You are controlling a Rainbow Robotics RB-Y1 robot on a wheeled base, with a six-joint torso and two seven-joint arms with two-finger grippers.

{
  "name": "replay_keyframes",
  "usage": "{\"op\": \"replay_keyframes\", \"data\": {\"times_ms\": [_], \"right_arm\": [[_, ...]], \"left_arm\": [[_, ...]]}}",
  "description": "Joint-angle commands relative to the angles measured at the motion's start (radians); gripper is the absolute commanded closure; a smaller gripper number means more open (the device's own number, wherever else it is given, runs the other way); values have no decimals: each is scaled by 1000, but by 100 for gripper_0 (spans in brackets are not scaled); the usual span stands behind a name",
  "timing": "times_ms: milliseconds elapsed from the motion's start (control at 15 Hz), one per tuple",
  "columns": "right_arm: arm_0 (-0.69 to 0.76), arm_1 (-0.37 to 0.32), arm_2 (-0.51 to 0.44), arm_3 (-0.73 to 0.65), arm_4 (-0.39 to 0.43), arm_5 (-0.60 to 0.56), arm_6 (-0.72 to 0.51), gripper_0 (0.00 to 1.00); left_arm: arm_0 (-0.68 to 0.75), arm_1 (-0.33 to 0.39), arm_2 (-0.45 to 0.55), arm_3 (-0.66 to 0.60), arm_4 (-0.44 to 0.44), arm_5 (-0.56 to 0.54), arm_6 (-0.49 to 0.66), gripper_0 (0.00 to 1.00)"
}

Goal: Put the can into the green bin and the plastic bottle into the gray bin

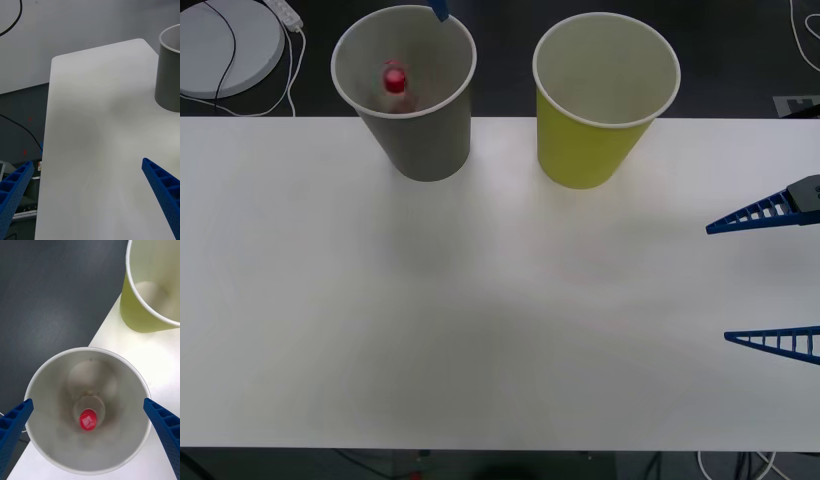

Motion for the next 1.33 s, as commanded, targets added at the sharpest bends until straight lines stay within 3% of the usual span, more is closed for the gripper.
{"op": "replay_keyframes", "data": {"times_ms": [67, 467, 667, 1333], "right_arm": [[0, 0, 0, 0, 0, 0, 0, 0], [0, 0, 0, 0, 0, 0, 0, 0], [0, 0, 0, 0, 0, 0, 0, 0], [0, 0, 0, 0, 0, 0, 0, 0]], "left_arm": [[0, 0, 0, 6, -1, -1, 0, 0], [11, 31, 0, -5, 20, -9, -9, 0], [50, 82, 0, -92, 34, -26, 3, 0], [273, 382, 8, -531, 197, -12, 86, 0]]}}
